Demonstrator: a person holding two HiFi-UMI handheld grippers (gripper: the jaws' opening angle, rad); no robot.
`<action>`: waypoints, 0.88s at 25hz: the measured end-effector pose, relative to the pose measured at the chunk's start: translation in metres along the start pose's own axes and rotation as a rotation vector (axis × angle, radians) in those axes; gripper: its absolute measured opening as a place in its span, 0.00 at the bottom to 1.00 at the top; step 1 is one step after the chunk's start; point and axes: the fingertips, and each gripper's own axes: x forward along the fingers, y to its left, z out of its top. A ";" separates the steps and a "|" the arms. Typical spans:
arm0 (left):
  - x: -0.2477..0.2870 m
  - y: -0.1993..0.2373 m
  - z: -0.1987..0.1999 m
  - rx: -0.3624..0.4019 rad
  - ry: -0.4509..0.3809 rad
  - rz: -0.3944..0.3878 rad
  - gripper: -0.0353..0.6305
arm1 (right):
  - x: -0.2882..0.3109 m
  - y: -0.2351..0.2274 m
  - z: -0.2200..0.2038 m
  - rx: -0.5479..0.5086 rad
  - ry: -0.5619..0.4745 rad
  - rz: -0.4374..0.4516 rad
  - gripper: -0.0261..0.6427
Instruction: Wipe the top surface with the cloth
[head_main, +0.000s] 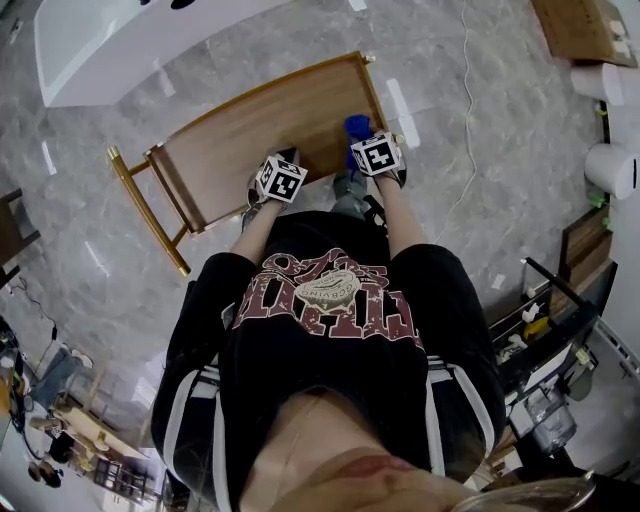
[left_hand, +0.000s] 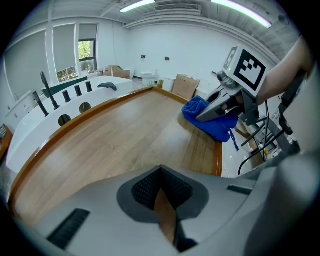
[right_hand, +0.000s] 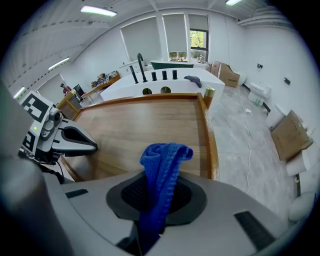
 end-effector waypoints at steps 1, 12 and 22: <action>0.000 0.000 0.000 -0.008 -0.004 0.000 0.13 | -0.001 -0.004 -0.001 -0.001 0.006 -0.011 0.14; 0.000 -0.004 0.001 -0.068 -0.037 0.005 0.13 | -0.020 -0.038 -0.017 -0.033 0.052 -0.139 0.14; -0.003 -0.002 0.003 -0.102 -0.043 0.019 0.13 | -0.020 -0.038 -0.014 -0.086 0.063 -0.144 0.14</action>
